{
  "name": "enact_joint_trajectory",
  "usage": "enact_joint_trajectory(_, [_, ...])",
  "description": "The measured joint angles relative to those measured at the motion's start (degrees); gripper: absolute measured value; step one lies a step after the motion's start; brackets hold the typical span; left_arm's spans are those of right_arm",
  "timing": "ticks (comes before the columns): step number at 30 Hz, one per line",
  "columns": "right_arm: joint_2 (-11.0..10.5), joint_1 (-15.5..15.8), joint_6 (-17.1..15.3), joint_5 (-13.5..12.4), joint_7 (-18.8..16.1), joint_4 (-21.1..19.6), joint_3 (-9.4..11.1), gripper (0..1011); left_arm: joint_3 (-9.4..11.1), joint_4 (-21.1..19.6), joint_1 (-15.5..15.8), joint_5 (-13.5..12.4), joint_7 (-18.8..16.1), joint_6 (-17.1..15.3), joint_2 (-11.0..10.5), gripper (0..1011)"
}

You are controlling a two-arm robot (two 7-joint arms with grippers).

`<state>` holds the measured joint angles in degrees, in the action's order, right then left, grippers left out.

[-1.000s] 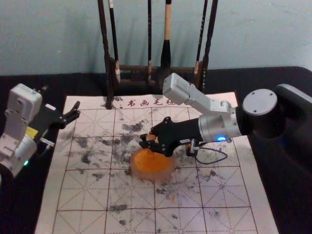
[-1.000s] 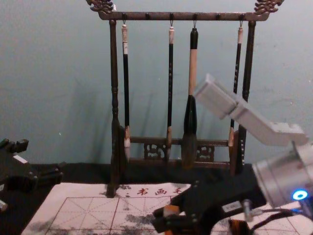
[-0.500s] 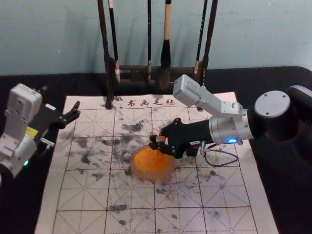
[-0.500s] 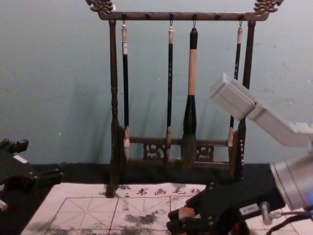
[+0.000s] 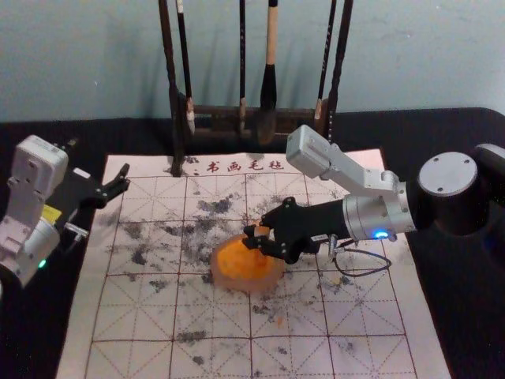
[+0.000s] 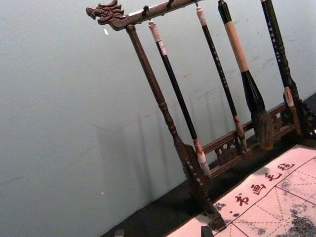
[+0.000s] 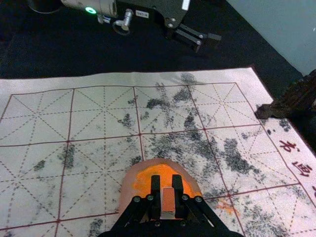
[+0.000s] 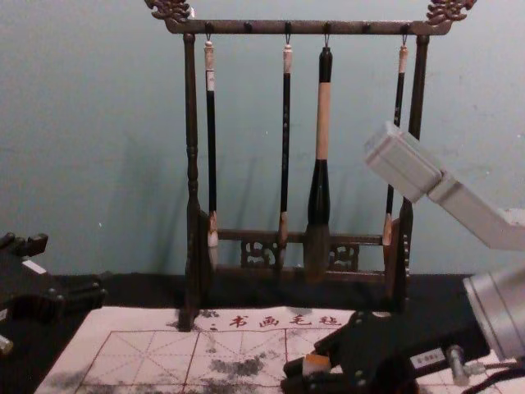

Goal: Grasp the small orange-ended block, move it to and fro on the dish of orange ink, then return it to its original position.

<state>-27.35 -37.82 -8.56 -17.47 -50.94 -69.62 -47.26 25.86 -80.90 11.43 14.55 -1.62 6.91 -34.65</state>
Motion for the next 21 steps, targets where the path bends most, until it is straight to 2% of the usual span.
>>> enact_joint_trajectory(9, [-0.4,0.7,-0.1,-0.9,-0.3,-1.6,-0.1,113,0.0,0.0,0.0,0.0,0.0,0.0,0.0,1001])
enact_joint_trajectory(21, [1.5,-0.2,0.8,-0.8,-0.3,0.7,-1.0,113,0.0,0.0,0.0,0.0,0.0,0.0,0.0,1001])
